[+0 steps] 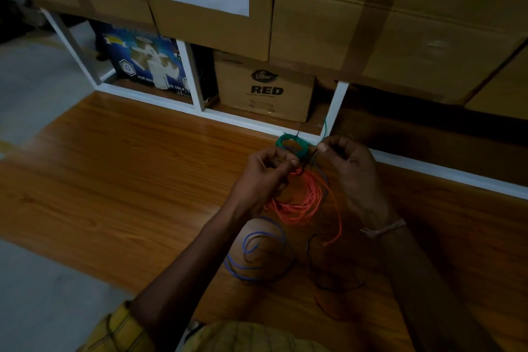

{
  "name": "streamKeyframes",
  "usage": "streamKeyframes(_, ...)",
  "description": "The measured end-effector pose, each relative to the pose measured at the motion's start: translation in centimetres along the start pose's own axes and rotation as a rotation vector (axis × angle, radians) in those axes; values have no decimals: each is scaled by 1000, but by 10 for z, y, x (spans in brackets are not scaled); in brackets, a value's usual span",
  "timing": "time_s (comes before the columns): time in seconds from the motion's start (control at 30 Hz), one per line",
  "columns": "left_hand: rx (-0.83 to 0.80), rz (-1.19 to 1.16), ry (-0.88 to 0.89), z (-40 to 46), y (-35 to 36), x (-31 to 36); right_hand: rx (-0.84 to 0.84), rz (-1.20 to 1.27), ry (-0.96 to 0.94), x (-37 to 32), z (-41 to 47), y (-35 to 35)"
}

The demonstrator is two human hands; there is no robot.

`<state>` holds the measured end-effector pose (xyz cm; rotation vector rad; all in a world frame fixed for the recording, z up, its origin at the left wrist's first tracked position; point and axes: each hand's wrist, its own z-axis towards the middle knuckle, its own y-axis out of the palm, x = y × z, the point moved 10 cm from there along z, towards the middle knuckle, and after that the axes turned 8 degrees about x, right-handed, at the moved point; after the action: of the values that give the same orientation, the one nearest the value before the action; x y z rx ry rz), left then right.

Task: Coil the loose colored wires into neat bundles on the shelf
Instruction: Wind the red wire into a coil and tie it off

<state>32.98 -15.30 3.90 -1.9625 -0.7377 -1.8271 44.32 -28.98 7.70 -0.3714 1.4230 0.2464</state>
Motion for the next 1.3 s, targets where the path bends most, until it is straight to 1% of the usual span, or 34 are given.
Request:
streamKeyframes(0.1, -14, -24, -46, 3, 0, -6, 8, -2, -58, -3, -1, 5)
streamKeyframes(0.2, -90, -97, -80, 3, 7, -9, -27, -32, -151, -13, 1, 10)
streamKeyframes(0.27, -109, -115, -96, 3, 9, -12, -45, -31, -177, -15, 2, 13)
streamKeyframes(0.4, -51, -101, -135, 7, 3, -19, 21, 38, -178, -12, 1, 17)
streamKeyframes(0.67, 30, -84, -133, 16, -5, -28, 38, -29, -274, -30, -2, 23)
streamKeyframes(0.77, 38, -151, -168, 20, -9, -34, -5, -25, -220, -23, 2, 28)
streamKeyframes(0.93, 59, -223, -227, 22, -18, -43, -121, -209, -96, -5, 6, 41)
streamKeyframes(1.03, 85, -301, -269, 25, -31, -45, -162, -239, -12, 19, -4, 46)
streamKeyframes(1.17, 66, -477, -356, 32, -53, -52, -202, -171, 85, 44, -29, 73)
streamKeyframes(1.23, 53, -497, -410, 38, -67, -60, -195, -132, 115, 50, -37, 94)
streamKeyframes(1.3, 54, -507, -469, 45, -81, -65, -156, -153, 134, 55, -33, 112)
